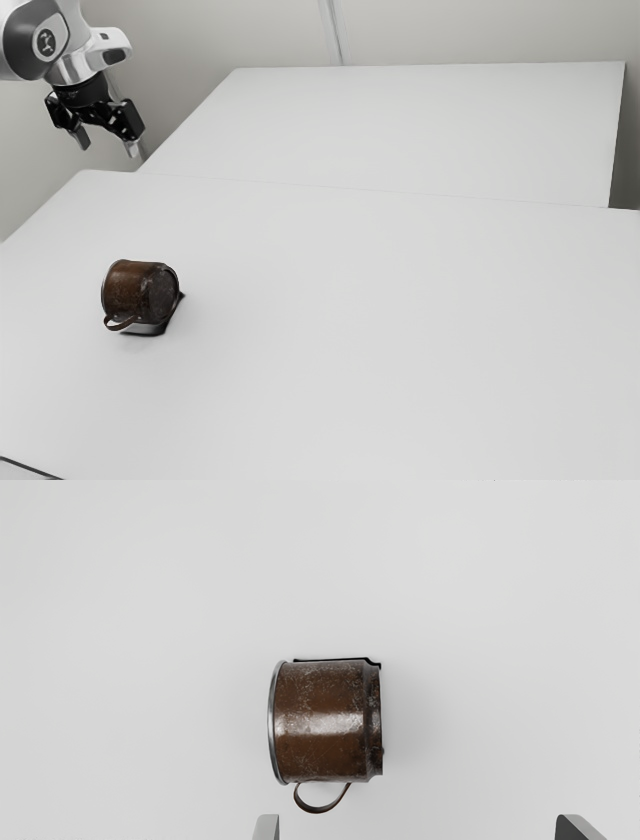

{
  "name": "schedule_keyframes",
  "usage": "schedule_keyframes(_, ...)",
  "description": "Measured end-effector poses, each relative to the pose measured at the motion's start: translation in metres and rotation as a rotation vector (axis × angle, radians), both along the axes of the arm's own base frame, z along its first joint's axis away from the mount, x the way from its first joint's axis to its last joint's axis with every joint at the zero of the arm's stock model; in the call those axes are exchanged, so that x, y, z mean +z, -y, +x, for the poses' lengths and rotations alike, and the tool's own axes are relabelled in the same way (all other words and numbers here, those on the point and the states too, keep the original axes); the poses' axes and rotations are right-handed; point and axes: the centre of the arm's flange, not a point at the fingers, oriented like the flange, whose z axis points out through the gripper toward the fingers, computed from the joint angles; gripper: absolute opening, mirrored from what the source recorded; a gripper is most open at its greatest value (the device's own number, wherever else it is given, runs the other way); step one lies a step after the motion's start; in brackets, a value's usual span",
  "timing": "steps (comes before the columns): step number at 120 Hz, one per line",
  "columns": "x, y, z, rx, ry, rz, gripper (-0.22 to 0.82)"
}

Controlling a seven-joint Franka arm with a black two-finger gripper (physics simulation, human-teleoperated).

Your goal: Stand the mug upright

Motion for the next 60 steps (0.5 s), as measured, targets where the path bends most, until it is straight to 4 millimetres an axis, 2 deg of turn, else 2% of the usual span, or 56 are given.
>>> schedule_keyframes(33,-0.004,-0.008,-0.003,0.062,0.000,-0.007,0.60)
schedule_keyframes(40,-0.007,-0.022,-0.007,0.099,-0.002,-0.019,0.60)
schedule_keyframes(50,-0.012,-0.053,-0.017,0.181,0.002,-0.084,0.60)
schedule_keyframes(60,-0.033,-0.086,-0.027,0.270,-0.022,-0.164,0.60)
